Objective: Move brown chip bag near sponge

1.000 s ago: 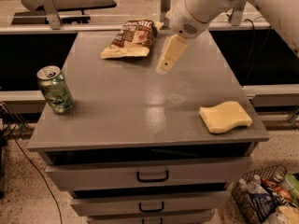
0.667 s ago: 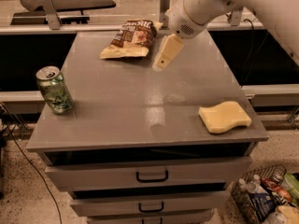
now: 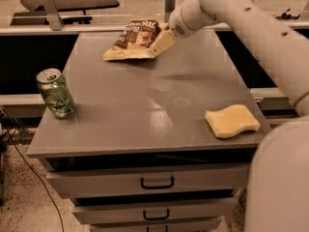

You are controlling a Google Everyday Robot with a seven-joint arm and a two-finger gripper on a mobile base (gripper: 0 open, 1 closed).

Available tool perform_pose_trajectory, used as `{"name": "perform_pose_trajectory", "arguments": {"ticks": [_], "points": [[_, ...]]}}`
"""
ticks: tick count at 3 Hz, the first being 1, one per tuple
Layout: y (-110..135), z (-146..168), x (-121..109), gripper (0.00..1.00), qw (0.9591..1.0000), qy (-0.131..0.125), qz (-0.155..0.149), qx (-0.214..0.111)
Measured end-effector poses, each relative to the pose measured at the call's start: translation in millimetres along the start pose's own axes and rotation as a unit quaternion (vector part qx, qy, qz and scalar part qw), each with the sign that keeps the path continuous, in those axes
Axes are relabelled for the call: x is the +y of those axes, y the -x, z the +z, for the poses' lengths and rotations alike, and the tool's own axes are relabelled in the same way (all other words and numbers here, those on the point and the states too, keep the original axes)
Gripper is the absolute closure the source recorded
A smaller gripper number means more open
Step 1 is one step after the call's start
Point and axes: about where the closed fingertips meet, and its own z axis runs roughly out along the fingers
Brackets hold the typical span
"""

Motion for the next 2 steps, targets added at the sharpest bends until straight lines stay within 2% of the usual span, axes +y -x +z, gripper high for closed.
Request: {"name": "perform_pose_trajectory", "arguments": {"ticks": [1, 2], "points": [[-16, 43, -24, 0.00, 0.9965, -0.015, 0.080, -0.017], [-20, 74, -32, 0.00, 0.9894, -0.014, 0.139, -0.038]]}}
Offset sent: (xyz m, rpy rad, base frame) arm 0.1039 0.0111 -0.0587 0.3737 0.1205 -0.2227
